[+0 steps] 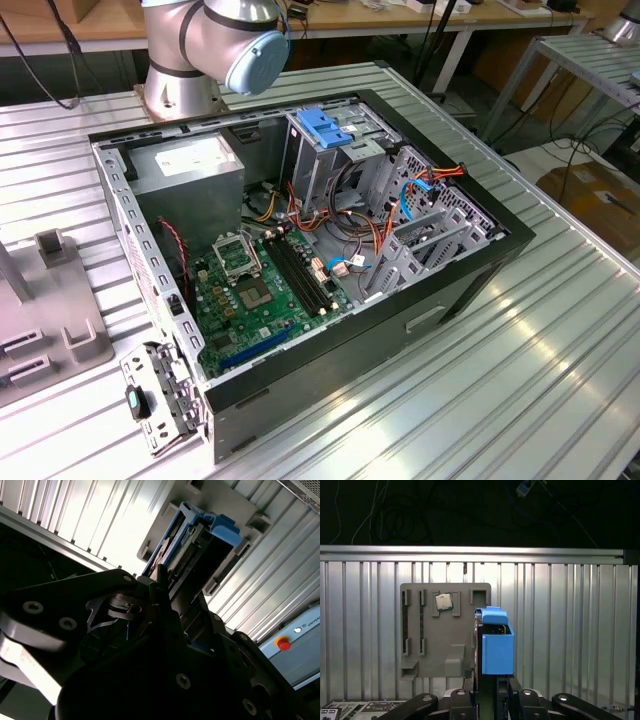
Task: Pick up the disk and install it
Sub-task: 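Pick up the disk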
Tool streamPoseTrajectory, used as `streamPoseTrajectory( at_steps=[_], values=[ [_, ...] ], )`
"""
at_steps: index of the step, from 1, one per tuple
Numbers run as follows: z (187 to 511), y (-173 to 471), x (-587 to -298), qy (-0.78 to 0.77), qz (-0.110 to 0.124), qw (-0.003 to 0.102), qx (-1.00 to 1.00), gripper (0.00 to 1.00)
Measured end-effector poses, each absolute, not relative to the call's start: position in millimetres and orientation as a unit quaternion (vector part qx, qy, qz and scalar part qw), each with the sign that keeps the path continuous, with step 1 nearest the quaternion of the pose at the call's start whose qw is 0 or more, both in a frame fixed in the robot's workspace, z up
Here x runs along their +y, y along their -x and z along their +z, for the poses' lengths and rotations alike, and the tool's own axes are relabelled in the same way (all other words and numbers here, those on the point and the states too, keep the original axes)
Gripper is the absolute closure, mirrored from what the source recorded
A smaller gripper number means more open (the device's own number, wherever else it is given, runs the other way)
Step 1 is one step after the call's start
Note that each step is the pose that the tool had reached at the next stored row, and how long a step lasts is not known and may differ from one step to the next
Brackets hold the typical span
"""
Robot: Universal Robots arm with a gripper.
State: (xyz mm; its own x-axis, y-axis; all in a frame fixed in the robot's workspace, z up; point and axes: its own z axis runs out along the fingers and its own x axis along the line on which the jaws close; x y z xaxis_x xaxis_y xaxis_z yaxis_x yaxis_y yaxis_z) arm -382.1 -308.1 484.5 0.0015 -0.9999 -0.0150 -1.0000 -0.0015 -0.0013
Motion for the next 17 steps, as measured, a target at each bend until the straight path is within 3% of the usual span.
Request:
streamPoseTrajectory(
  at_steps=[17],
  values=[
    [484.5, 374.0, -308.1, 0.708, 0.005, 0.006, 0.707, 0.65]
  ],
)
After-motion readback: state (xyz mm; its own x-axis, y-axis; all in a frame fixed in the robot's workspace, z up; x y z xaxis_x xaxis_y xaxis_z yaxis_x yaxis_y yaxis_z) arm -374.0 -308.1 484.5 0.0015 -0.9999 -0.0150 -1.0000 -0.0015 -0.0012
